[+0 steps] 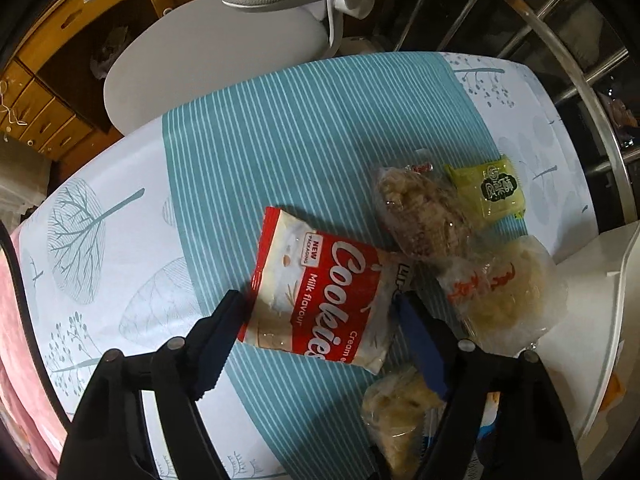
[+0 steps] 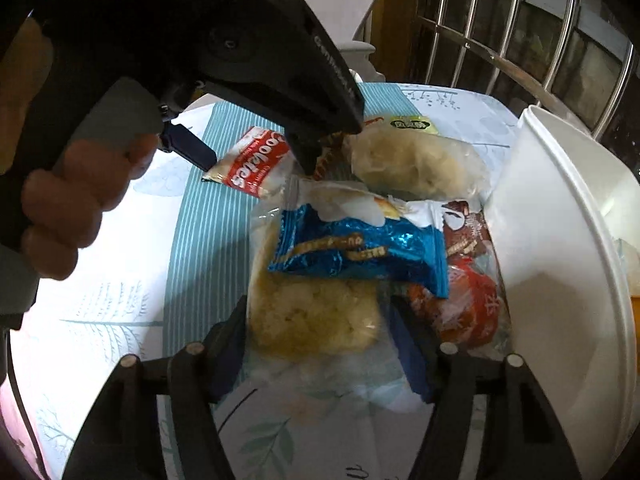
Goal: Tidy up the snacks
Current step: 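Grasp the red-and-white Cookies pack with the left tool while the right tool grasps the clear crumbly-bar bag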
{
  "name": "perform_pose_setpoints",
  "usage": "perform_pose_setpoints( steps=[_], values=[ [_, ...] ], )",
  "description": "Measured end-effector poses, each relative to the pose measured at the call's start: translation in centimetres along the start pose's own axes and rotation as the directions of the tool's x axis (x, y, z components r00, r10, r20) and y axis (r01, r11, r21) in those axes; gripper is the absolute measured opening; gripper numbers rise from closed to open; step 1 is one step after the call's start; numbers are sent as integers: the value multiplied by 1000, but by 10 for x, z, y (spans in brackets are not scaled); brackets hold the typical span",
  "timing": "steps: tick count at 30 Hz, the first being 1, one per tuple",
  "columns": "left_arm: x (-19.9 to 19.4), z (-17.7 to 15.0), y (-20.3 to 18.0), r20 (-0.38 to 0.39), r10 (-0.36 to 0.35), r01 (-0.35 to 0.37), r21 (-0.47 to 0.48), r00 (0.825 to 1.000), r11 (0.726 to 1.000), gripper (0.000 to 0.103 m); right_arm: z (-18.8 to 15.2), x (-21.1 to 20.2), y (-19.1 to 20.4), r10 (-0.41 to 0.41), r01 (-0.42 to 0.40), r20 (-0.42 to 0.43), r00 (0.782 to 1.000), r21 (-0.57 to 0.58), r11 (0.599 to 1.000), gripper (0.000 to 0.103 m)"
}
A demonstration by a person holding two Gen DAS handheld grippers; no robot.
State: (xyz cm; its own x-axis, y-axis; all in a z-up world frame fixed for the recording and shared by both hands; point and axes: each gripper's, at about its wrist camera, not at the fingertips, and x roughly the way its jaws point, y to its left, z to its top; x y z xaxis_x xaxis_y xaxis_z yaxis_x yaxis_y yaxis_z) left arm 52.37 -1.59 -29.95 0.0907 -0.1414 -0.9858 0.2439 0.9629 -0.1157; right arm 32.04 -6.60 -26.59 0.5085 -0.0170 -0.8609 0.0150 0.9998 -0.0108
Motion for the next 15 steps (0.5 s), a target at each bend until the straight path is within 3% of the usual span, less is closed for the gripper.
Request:
perform_pose_setpoints(
  steps=[10, 15],
  values=[
    [-8, -9, 12, 21, -33, 34, -22, 999, 999, 50, 5, -3, -2, 54, -52, -92, 994, 22, 998, 57],
    [-12, -20, 27, 4, -53, 53, -39, 999, 998, 49, 4, -6, -9, 112, -102, -142, 984, 76, 992, 57]
  ],
)
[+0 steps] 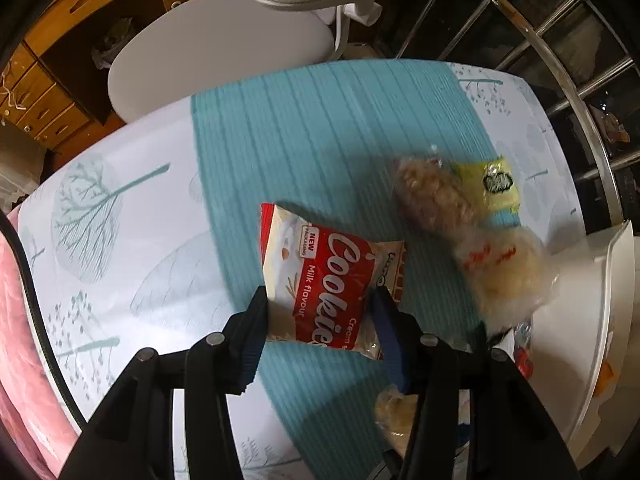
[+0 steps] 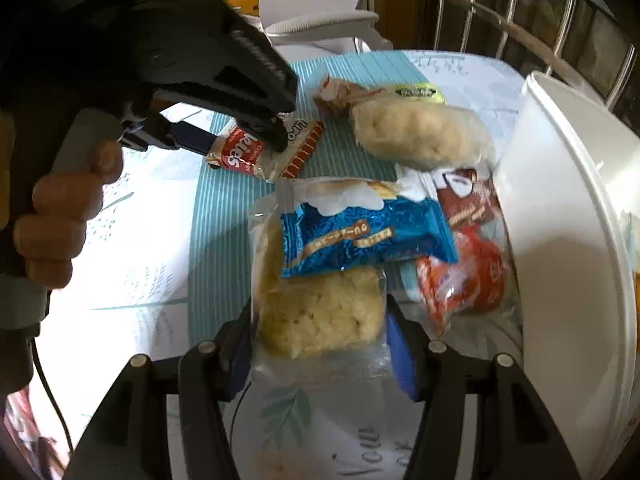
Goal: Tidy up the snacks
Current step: 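Grasp the red-and-white Cookies pack with the left tool while the right tool grasps the clear crumbly-bar bag, then carry the Cookies pack and clear bag into the white tray and open both tools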
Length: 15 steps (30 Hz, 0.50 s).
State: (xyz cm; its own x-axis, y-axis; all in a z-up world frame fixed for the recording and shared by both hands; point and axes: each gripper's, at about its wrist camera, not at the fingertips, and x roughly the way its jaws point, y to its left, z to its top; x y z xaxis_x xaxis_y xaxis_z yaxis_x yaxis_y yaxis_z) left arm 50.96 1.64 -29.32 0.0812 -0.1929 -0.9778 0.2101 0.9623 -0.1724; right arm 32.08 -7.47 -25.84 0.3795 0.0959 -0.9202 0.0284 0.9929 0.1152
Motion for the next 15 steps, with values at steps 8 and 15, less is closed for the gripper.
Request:
perform_pose_setpoints(
  steps=[8, 15],
  values=[
    [-20, -29, 26, -25, -60, 57, -93, 998, 994, 9, -13, -11, -3, 90, -84, -81, 993, 74, 994, 57],
    [-27, -52, 39, -40, -93, 86, -157, 995, 984, 10, -38, -29, 0, 115, -105, -120, 986, 88, 991, 57]
  ],
)
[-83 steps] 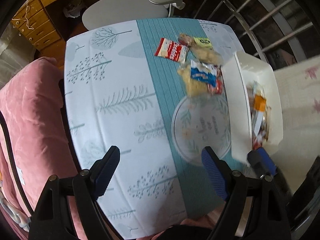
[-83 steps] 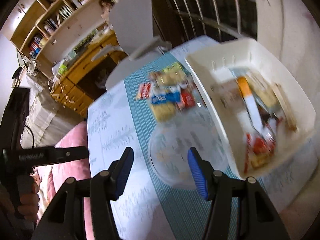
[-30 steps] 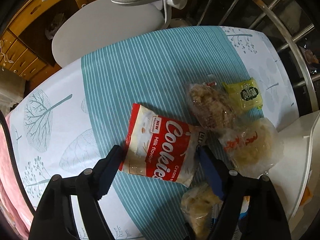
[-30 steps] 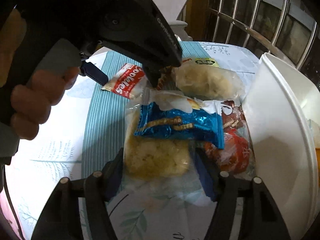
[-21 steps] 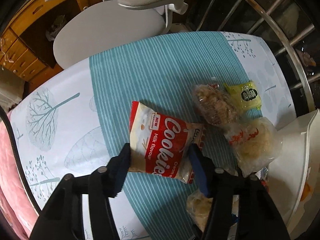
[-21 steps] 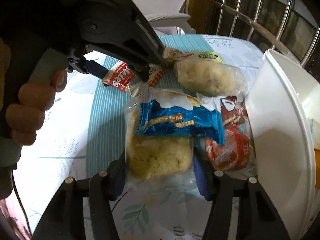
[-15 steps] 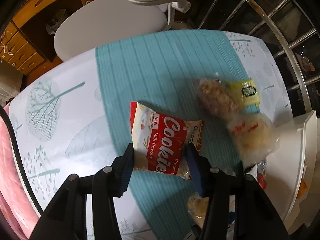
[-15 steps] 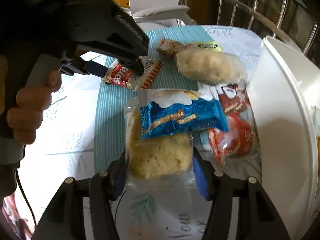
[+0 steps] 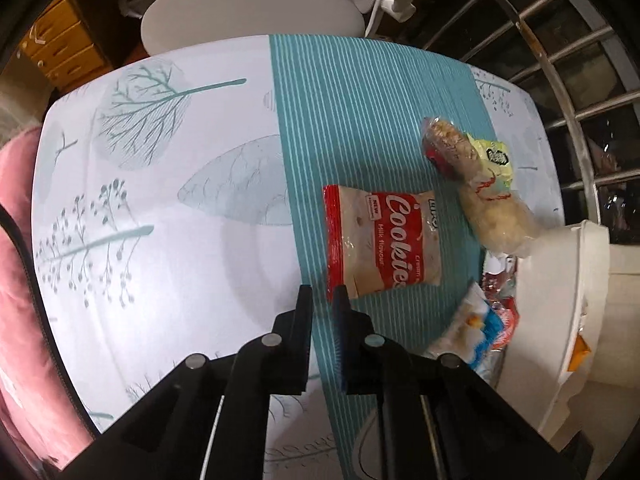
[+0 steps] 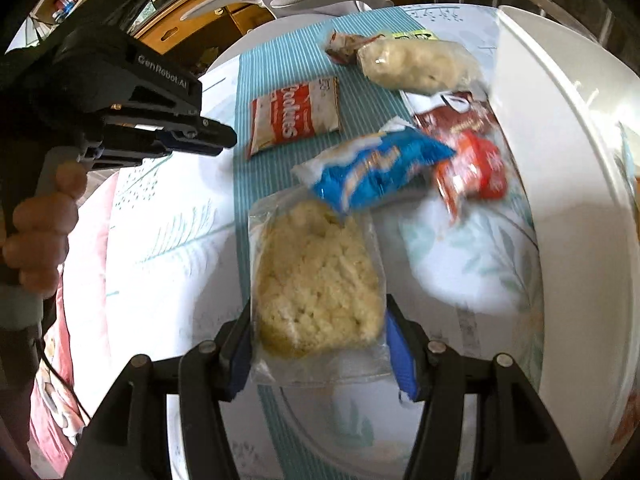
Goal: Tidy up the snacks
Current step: 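Carry the Cookies pack and clear bag into the white tray and open both tools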
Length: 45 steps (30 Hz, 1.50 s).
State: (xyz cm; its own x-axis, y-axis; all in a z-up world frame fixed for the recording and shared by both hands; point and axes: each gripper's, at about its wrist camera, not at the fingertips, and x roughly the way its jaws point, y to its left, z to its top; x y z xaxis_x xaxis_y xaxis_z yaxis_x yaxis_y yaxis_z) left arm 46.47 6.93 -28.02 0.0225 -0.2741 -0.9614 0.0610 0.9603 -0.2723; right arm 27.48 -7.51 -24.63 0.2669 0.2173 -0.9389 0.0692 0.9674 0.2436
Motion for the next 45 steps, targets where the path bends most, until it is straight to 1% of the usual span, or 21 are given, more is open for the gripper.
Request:
perform_pose_setpoints(
  steps=[1, 3, 5, 7, 9, 11, 13, 15, 17, 19, 20, 22, 24, 28, 32, 33, 35, 37, 39, 43, 45],
  values=[
    [-2, -1, 1, 6, 5, -5, -2, 1000, 1000, 12, -3, -2, 0, 0, 0, -2, 1000, -3, 1000, 57],
    [-6, -1, -1, 17, 2, -2, -3, 1000, 1000, 26, -12, -6, -1, 3, -3, -8, 1000, -12, 1000, 57],
    [-4, 3, -6, 21, -2, 2, -4, 1000, 1000, 36, -13, -7, -3, 5, -5, -9, 1000, -19, 1000, 57],
    [0, 8, -12, 28, 4, -4, -9, 1000, 1000, 42, -19, -10, -5, 8, -8, 0, 1000, -23, 1000, 57],
    [8, 15, -21, 34, -4, 4, -11, 999, 1000, 60, -27, -13, -7, 6, -5, 11, 1000, -26, 1000, 57],
    [15, 20, -28, 31, 2, -1, -10, 1000, 1000, 64, -32, -15, -10, 1, 0, 26, 1000, -32, 999, 57],
    [20, 23, -33, 30, 21, -21, -12, 999, 1000, 64, -39, -19, -14, -5, 6, 40, 999, -38, 999, 57],
    [26, 28, -42, 24, 24, -23, -14, 999, 1000, 75, -41, -23, -18, -14, 16, 52, 999, -42, 999, 57],
    [31, 30, -48, 16, 28, -28, -6, 999, 1000, 77, -44, -26, -22, -17, 20, 60, 998, -42, 999, 57],
    [38, 32, -56, 2, 62, -62, 4, 998, 998, 78, -51, -32, -22, -8, 11, 68, 998, -34, 999, 57],
    [38, 32, -60, 9, 78, -79, 15, 997, 997, 79, -51, -33, -24, -9, 12, 71, 997, -30, 999, 57],
    [40, 32, -67, 16, 106, -106, 29, 994, 994, 79, -53, -38, -27, -23, 25, 79, 997, -30, 999, 57],
    [42, 33, -71, 14, 111, -111, 30, 994, 993, 79, -52, -42, -30, -29, 31, 86, 996, -30, 999, 57],
    [49, 34, -84, 16, 165, -165, 41, 986, 985, 78, -52, -50, -29, -42, 46, 103, 994, -34, 998, 57],
    [54, 34, -97, 47, 196, -198, 63, 980, 978, 77, -53, -56, -24, -54, 59, 120, 991, -42, 997, 57],
    [55, 33, -101, 64, 202, -207, 69, 977, 976, 74, -53, -56, -22, -57, 63, 123, 991, -44, 997, 57],
    [53, 32, -104, 102, 208, -217, 78, 973, 973, 57, -55, -59, -23, -61, 68, 127, 990, -45, 997, 57],
    [52, 31, -106, 112, 201, -210, 76, 973, 975, 54, -57, -62, -24, -66, 71, 127, 990, -41, 997, 57],
    [51, 31, -107, 114, 194, -203, 75, 974, 976, 43, -57, -63, -24, -68, 73, 128, 989, -38, 997, 57],
    [44, 26, -95, 92, 151, -155, 44, 984, 987, 33, -58, -66, -25, -76, 81, 132, 988, -33, 996, 57],
    [41, 23, -88, 84, 131, -134, 29, 988, 991, 23, -58, -68, -24, -81, 86, 136, 987, -33, 996, 57]
  ],
)
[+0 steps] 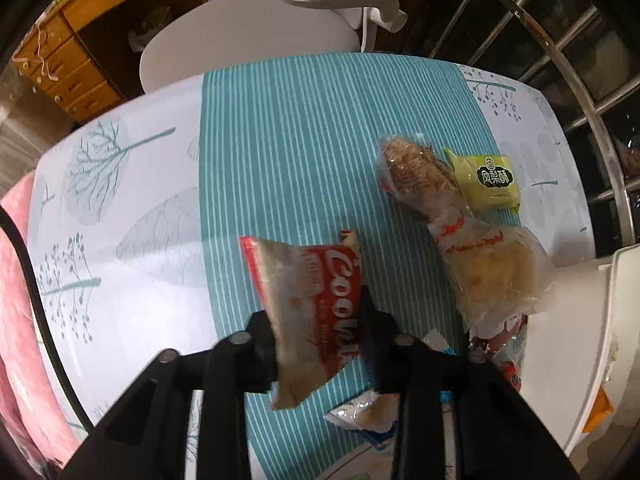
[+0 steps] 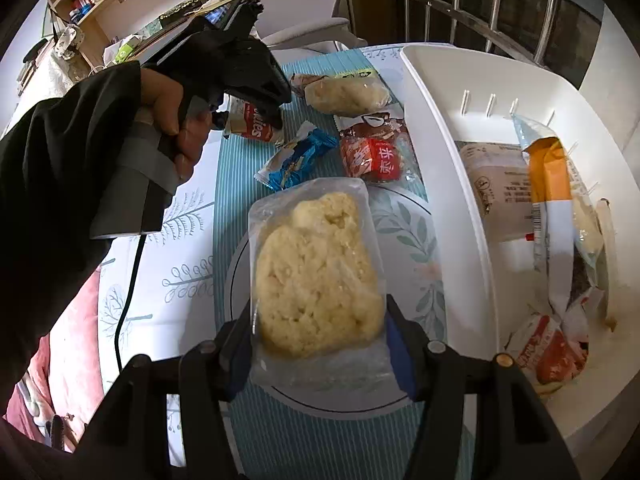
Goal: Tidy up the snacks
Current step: 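Carry the Cookies pack and clear bag into the white tray and open both tools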
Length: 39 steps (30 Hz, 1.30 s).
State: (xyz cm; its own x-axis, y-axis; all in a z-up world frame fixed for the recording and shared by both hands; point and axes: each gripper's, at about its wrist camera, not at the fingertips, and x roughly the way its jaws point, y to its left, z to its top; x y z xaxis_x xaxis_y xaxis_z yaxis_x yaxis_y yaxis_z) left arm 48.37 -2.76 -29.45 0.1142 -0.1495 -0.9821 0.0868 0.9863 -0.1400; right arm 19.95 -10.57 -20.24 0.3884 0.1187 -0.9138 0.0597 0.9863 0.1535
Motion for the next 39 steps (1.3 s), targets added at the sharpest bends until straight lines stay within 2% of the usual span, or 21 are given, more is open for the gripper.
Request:
perform_pose_setpoints(
  steps=[3, 7, 11, 16, 23, 28, 32, 35, 39],
  values=[
    [-2, -7, 12, -12, -24, 24, -10, 1000, 1000, 14, -1, -8, 1, -4, 4, 12, 1000, 0, 1000, 57],
    [-6, -27, 29, -10, -51, 50, -41, 999, 998, 13, -5, -17, 5, -15, 15, 30, 999, -7, 1000, 57],
    [-13, -51, 44, -44, -55, 52, -68, 998, 996, 13, -14, -29, 8, -21, 21, 39, 999, -12, 1000, 57],
    [-27, -97, 62, -101, -54, 44, -100, 993, 994, 10, -25, -52, 13, -6, 7, 47, 999, -9, 1000, 57],
    [-62, -158, 76, -142, -67, 55, -85, 988, 995, 10, -43, -87, 12, 7, -7, 52, 999, 2, 1000, 57],
    [-100, -191, 70, -131, -72, 69, -34, 989, 997, 10, -51, -108, 5, 5, -5, 53, 999, -4, 1000, 57],
    [-132, -214, 59, -122, -112, 110, -22, 986, 994, 10, -52, -120, -9, 1, -1, 49, 999, 4, 1000, 57],
    [-143, -221, 35, -126, -134, 133, -20, 983, 991, 10, -51, -127, -23, 13, -13, 56, 998, 2, 1000, 57],
    [-152, -237, 0, -130, -128, 131, 12, 983, 991, 10, -46, -130, -46, 28, -27, 47, 998, -22, 999, 57]
  ],
)
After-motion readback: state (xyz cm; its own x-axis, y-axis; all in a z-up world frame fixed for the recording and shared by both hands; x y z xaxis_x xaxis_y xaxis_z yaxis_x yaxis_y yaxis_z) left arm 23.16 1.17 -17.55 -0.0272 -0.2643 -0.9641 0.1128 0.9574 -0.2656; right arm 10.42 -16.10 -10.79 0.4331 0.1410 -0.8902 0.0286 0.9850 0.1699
